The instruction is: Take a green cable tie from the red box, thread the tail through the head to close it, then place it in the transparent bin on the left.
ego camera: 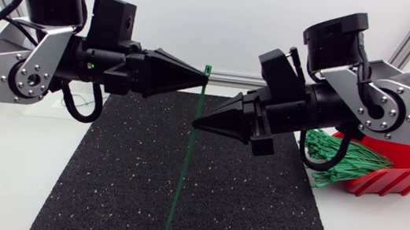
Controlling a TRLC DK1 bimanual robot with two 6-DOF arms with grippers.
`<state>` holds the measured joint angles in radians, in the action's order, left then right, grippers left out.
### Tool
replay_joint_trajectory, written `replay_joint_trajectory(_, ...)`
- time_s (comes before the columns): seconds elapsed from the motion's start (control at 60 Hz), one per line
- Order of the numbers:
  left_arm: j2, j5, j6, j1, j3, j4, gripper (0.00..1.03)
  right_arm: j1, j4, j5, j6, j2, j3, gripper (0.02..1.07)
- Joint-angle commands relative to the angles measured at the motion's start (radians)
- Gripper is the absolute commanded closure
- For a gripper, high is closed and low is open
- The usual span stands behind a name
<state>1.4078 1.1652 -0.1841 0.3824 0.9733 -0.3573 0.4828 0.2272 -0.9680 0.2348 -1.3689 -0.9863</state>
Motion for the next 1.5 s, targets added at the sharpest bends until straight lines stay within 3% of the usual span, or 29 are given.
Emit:
replay_joint_trajectory(0.0,-0.015,-0.004,-0.021,-0.007,-0.010,-0.014,0.87,-0.003,-0.011,-0.001,-0.008,-0.006,0.026,1.01)
replay_joint_trajectory(0.283,-0.009,-0.004,-0.020,-0.007,-0.008,-0.014,0.88,-0.003,-0.012,-0.001,-0.009,-0.004,0.024,1.01)
replay_joint_trajectory(0.45,-0.003,-0.004,-0.021,-0.005,-0.010,-0.014,1.00,-0.003,-0.012,-0.001,-0.009,-0.004,0.024,1.01)
replay_joint_trajectory(1.15,0.013,-0.002,-0.020,0.001,0.024,0.050,1.00,0.002,-0.014,0.020,0.006,0.028,0.038,1.01)
replay_joint_trajectory(1.2,0.013,-0.002,-0.020,-0.004,0.034,0.064,1.00,0.002,-0.014,0.025,0.008,0.042,0.043,0.96)
replay_joint_trajectory(1.35,0.013,-0.002,-0.020,-0.039,0.087,0.127,1.00,-0.009,0.024,0.048,0.047,0.093,0.063,0.58)
replay_joint_trajectory(1.483,0.013,-0.001,-0.020,-0.071,0.125,0.189,1.00,-0.043,0.038,0.098,0.107,0.108,0.098,0.53)
